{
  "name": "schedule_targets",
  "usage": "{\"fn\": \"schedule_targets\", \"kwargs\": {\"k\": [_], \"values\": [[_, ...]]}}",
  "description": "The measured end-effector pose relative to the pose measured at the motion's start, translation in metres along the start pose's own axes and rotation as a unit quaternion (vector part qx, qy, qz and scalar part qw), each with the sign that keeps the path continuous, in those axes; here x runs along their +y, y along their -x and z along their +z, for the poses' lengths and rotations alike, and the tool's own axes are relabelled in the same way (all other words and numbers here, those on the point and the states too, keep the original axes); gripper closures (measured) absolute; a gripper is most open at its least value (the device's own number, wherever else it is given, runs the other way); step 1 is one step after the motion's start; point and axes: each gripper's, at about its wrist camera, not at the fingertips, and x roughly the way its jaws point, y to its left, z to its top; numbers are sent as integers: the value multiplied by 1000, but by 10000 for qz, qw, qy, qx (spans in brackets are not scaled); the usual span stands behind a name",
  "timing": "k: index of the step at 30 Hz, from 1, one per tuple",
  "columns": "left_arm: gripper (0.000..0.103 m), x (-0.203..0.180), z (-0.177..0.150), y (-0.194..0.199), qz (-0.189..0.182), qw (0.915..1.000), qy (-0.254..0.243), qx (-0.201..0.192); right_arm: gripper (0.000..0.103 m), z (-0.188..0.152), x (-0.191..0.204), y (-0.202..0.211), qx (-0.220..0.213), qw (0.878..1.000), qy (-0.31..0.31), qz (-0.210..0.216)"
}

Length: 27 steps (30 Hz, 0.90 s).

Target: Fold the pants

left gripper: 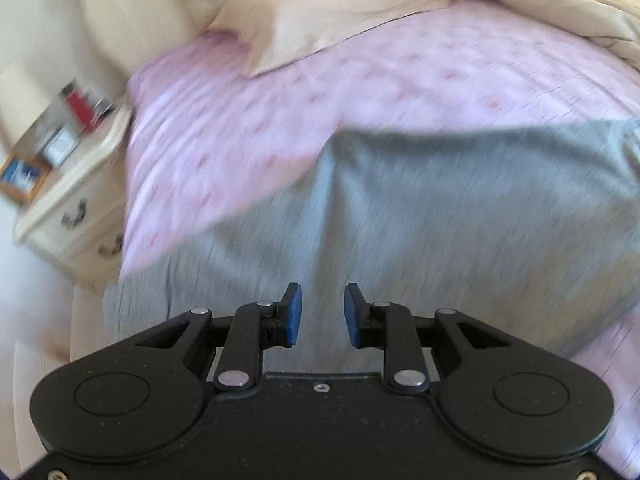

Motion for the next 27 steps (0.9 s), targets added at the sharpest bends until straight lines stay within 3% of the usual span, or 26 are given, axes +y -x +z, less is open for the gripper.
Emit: {"fn": "schedule_targets", "kwargs": {"k": [5,9,14,18,20,22,25,27], "values": [[67,-2,52,-16,-469,9985,292,-24,88,-1,-56,0,-173,9919,-932,-842],[67,-7,81,-35,-618,9961,623,54,88,-13,-66,-11,12,9899,-970,-1033],[67,-32,93,-64,-775,9960,380,210,87,-35,-66,-20,190,9882,-918,-1211],[64,-49,97,-107,-576,9955,441,606,87,-41,-71,-12,123,9876,-921,-1268],[59,-42,98,-114,-506,9939,856,477,87,-43,-77,-9,116,9871,-956,-1277],[61,-40,101,-112,-456,9922,1047,507,87,-46,-83,-4,123,9851,-1006,-1391],[62,-51,100,-85,-258,9953,924,100,87,-58,-97,5,114,9795,-1145,-1656],[63,-66,98,-66,-465,9963,718,-88,87,-66,-104,12,108,9753,-1102,-1912]]}}
